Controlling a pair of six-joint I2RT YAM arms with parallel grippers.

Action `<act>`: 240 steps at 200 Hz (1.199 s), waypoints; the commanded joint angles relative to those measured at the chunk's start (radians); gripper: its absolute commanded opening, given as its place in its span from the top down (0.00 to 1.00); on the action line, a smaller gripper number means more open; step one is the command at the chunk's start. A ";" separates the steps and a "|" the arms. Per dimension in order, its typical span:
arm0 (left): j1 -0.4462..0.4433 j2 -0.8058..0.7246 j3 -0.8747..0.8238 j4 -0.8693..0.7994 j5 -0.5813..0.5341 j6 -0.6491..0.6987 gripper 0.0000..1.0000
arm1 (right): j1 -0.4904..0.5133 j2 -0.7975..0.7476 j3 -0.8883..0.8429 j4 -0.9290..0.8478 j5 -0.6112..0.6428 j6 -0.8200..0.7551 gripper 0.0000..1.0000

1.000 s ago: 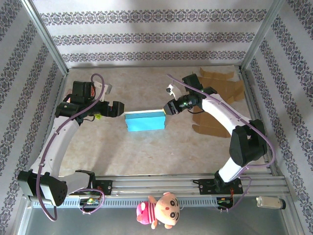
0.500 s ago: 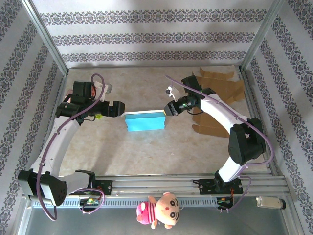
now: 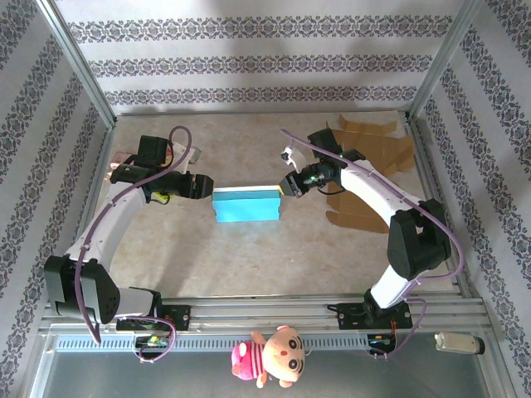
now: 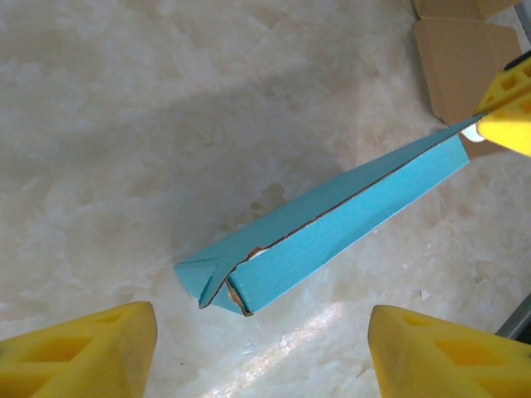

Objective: Fold the paper box

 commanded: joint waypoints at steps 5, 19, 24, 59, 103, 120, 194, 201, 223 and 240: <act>0.012 0.041 -0.001 0.019 0.052 0.066 0.38 | -0.003 0.002 -0.005 -0.001 -0.011 -0.024 0.87; 0.012 0.065 -0.002 0.032 0.029 0.057 0.40 | -0.003 0.003 -0.004 -0.001 -0.006 -0.020 0.89; 0.012 0.075 0.000 0.036 0.024 0.053 0.41 | -0.003 0.004 -0.003 -0.001 -0.006 -0.019 0.90; 0.011 0.119 -0.007 0.074 0.063 0.025 0.45 | -0.002 0.006 -0.004 -0.001 -0.001 -0.013 0.89; 0.011 0.137 -0.011 0.093 0.059 0.010 0.61 | -0.001 0.006 -0.003 -0.003 0.000 -0.008 0.89; 0.011 0.139 -0.011 0.090 0.053 0.007 0.70 | 0.000 0.005 -0.002 -0.002 0.000 -0.004 0.88; 0.011 0.138 -0.011 0.097 0.068 -0.038 0.99 | 0.007 0.005 0.002 0.014 0.034 0.044 0.87; 0.011 0.138 -0.012 0.107 0.080 -0.049 1.00 | 0.011 0.005 0.003 0.015 0.049 0.052 0.87; 0.011 0.149 -0.022 0.137 0.111 -0.091 1.00 | 0.022 0.008 0.000 0.021 0.072 0.080 0.87; 0.012 0.168 -0.019 0.125 0.115 -0.104 1.00 | 0.029 0.006 -0.010 0.031 0.080 0.090 0.87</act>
